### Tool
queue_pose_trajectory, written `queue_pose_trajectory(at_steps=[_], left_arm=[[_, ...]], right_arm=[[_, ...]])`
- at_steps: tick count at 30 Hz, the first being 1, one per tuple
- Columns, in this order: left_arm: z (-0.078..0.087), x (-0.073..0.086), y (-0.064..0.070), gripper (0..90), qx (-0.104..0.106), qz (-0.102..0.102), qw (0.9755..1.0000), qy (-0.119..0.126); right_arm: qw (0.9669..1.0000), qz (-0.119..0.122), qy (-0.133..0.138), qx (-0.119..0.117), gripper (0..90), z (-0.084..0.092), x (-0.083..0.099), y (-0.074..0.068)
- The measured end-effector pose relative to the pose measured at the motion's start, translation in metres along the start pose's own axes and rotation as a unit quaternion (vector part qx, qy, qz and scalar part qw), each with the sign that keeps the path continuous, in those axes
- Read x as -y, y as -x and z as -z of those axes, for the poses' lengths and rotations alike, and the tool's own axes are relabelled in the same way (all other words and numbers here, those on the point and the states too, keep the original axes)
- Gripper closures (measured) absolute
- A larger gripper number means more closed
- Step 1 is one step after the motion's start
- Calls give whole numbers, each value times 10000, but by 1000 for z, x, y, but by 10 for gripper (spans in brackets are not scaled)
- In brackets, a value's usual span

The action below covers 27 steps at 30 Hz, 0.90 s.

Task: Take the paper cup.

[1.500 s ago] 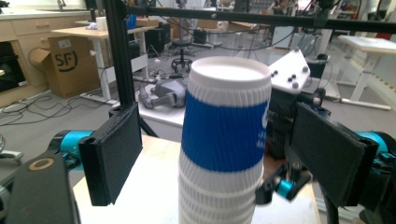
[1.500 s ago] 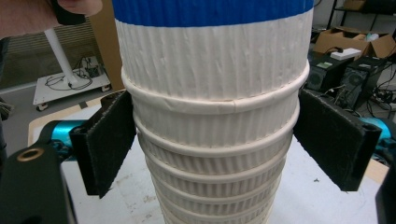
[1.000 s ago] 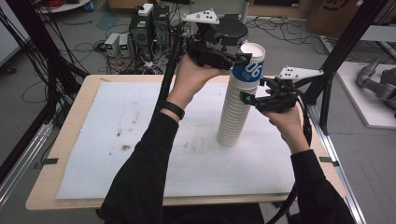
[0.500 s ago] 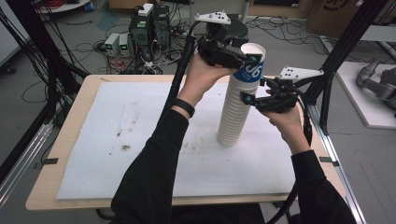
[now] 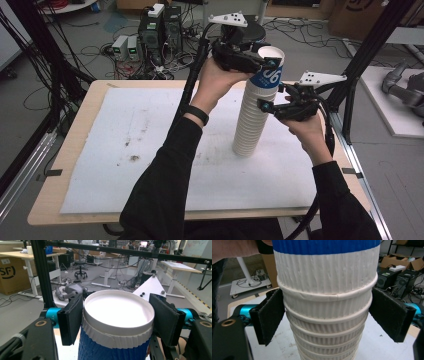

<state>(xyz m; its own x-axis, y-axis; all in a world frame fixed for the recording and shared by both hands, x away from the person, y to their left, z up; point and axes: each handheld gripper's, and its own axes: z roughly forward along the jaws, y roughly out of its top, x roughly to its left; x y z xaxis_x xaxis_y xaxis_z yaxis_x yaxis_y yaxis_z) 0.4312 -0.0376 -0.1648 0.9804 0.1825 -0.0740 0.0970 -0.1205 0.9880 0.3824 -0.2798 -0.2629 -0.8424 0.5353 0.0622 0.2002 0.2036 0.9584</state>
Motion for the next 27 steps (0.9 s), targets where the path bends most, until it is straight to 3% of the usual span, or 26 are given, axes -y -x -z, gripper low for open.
queue_pose_trajectory(at_steps=[21,27], left_arm=[[9,-28,11,301,-110,-242,9992,299],[13,-40,16,300,-165,-426,9985,299]], right_arm=[[10000,-11,-2,16,144,0,0,0],[10000,-6,-8,19,144,1,0,0]])
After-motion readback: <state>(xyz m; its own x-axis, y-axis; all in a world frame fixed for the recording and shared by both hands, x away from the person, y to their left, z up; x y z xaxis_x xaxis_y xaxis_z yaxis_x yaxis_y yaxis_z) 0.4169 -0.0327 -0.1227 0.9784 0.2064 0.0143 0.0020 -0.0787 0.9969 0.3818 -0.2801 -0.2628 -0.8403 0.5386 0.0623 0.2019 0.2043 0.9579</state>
